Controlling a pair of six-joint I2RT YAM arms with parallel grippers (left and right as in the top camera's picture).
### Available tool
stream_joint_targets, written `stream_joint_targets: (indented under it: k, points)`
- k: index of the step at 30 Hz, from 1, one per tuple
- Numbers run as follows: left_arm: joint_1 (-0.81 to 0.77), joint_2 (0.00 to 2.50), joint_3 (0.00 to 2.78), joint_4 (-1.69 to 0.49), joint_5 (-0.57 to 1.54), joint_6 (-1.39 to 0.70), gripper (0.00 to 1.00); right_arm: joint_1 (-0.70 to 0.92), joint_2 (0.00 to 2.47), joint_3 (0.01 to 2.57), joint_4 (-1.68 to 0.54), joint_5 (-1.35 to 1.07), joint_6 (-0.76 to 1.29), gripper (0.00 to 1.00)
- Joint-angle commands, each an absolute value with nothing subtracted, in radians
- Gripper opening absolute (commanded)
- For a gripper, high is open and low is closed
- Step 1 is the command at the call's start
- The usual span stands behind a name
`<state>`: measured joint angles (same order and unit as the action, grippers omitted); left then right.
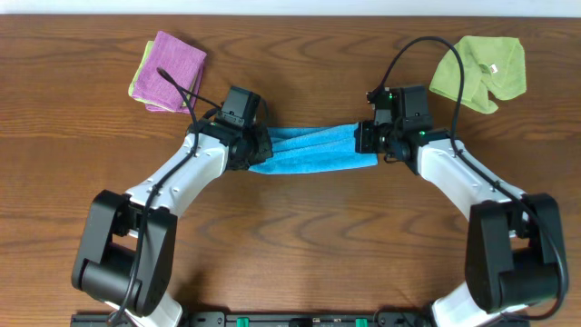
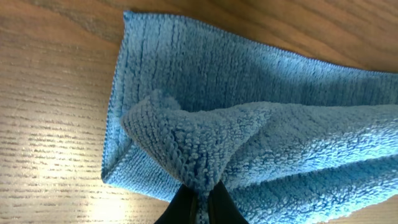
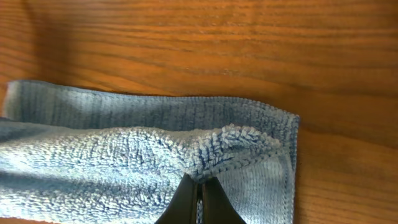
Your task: Fold the cloth
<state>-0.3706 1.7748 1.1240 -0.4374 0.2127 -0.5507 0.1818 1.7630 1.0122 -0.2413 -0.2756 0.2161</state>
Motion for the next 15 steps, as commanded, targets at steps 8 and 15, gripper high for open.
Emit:
stream_joint_targets:
  k: [8,15]
  points:
    - [-0.346,1.784,1.196,-0.489,0.045,-0.554,0.06,0.160,1.768,1.013,-0.202,-0.074,0.208,0.01]
    - [-0.347,1.795,1.208,-0.505,-0.011,-0.546,0.06,0.160,1.770,1.013,-0.165,-0.052,0.208,0.01]
